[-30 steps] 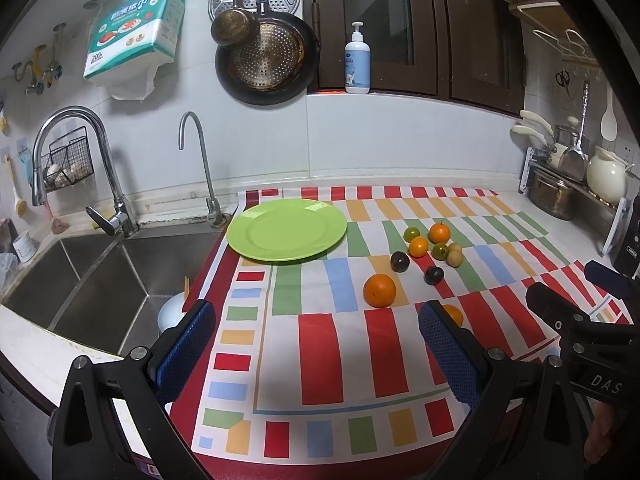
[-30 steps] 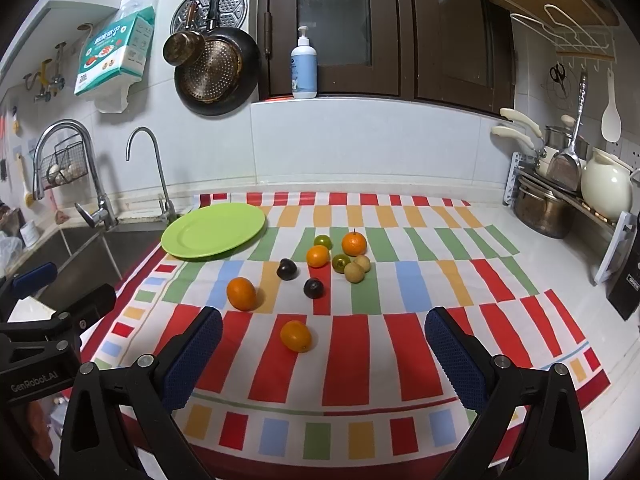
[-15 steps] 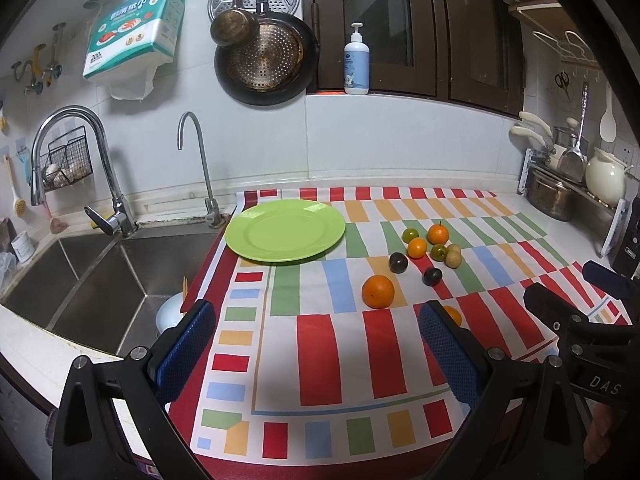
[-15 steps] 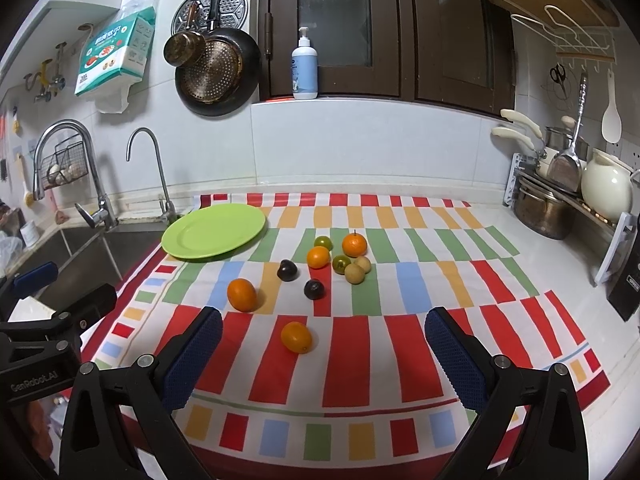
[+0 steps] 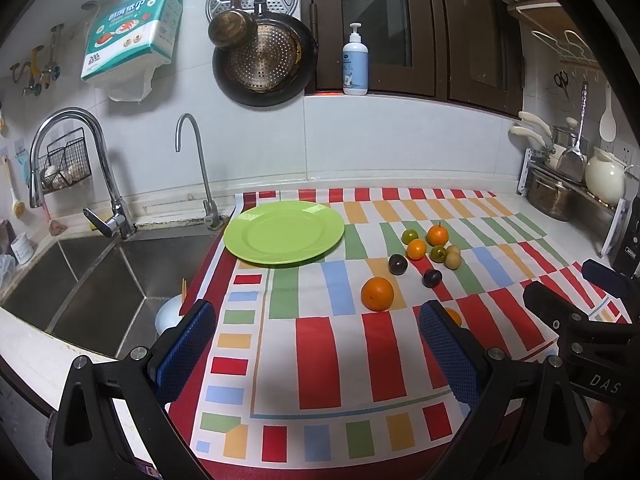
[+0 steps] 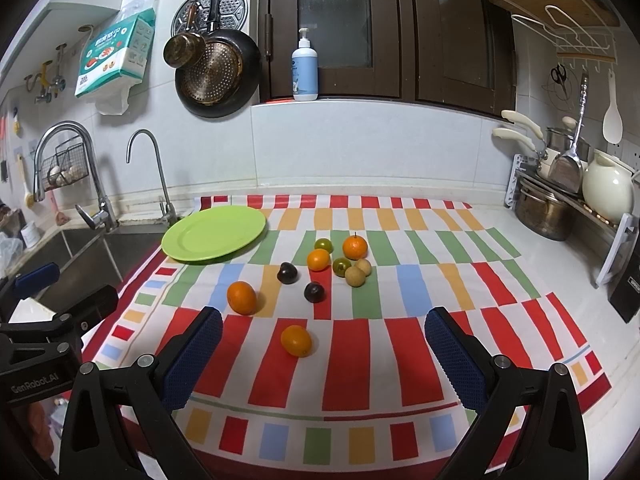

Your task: Organize fruits

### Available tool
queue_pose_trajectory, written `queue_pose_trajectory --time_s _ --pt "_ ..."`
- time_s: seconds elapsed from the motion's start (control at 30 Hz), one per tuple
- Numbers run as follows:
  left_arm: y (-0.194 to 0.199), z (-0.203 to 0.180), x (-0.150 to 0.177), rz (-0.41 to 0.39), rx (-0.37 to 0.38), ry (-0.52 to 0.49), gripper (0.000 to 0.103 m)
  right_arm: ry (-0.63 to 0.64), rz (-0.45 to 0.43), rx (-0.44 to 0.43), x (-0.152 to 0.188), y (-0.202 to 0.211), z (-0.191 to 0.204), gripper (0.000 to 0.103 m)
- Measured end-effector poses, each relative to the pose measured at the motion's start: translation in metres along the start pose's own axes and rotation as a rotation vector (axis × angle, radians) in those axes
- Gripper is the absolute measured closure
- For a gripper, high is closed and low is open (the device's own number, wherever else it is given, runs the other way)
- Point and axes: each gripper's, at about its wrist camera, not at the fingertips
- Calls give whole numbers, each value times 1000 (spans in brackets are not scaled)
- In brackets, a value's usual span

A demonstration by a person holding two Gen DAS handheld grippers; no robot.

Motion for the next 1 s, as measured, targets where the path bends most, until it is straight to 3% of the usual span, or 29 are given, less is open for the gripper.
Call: queue_pose_trajectory --time_s 1.0 --pt "-3 0 1 1 1 1 0 -1 1 0 -1 -6 0 1"
Point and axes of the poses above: each gripper's, at about its wrist camera, not at the fingertips, and y roughly against the way its jaws point, z to its left, x to its underside, and after that the axes turned 6 degrees about -x, right-handed
